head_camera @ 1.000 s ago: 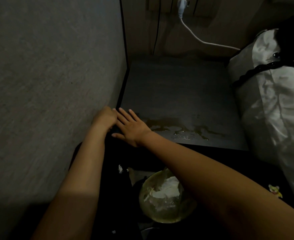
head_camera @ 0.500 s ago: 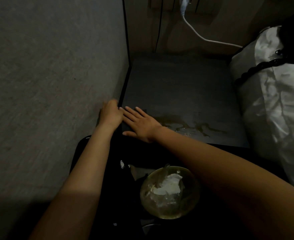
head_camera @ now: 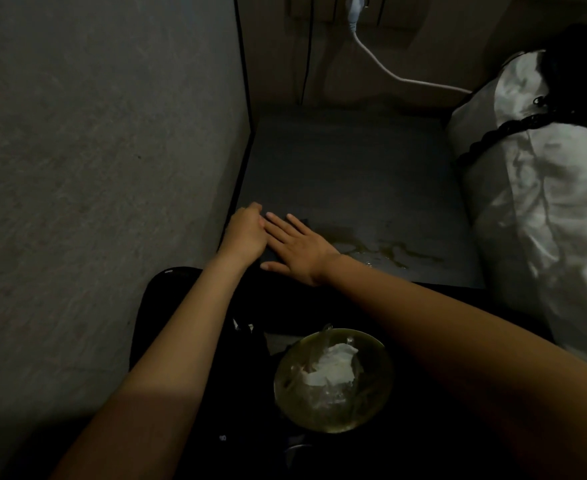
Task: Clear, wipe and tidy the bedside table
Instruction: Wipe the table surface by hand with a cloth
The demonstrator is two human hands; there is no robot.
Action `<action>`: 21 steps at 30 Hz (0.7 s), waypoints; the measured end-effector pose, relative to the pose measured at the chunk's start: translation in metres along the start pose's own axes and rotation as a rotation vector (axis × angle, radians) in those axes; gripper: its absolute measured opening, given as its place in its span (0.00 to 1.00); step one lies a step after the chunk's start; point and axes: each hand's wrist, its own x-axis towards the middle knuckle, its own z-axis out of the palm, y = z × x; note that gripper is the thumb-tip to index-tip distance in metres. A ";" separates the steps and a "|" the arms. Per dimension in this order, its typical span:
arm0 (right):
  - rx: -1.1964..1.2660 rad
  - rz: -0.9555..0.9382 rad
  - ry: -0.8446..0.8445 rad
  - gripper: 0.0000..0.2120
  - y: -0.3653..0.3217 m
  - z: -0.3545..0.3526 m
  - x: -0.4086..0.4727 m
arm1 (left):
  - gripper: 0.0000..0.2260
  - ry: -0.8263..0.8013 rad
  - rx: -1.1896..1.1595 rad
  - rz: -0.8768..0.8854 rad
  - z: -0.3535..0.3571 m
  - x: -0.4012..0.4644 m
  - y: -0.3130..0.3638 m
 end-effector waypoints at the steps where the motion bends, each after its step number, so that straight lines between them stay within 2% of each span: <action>1: 0.001 0.006 -0.002 0.35 0.002 0.000 -0.003 | 0.20 0.007 0.043 0.033 0.003 -0.003 0.002; 8: 0.013 0.036 -0.030 0.34 0.013 0.000 -0.023 | 0.21 -0.001 0.118 0.193 0.015 -0.030 0.019; 13: 0.032 0.050 -0.043 0.34 0.022 0.001 -0.036 | 0.15 0.012 0.104 0.276 0.026 -0.051 0.028; 21: 0.074 0.074 -0.010 0.33 0.040 0.010 -0.059 | 0.25 -0.034 0.198 0.408 0.043 -0.059 0.037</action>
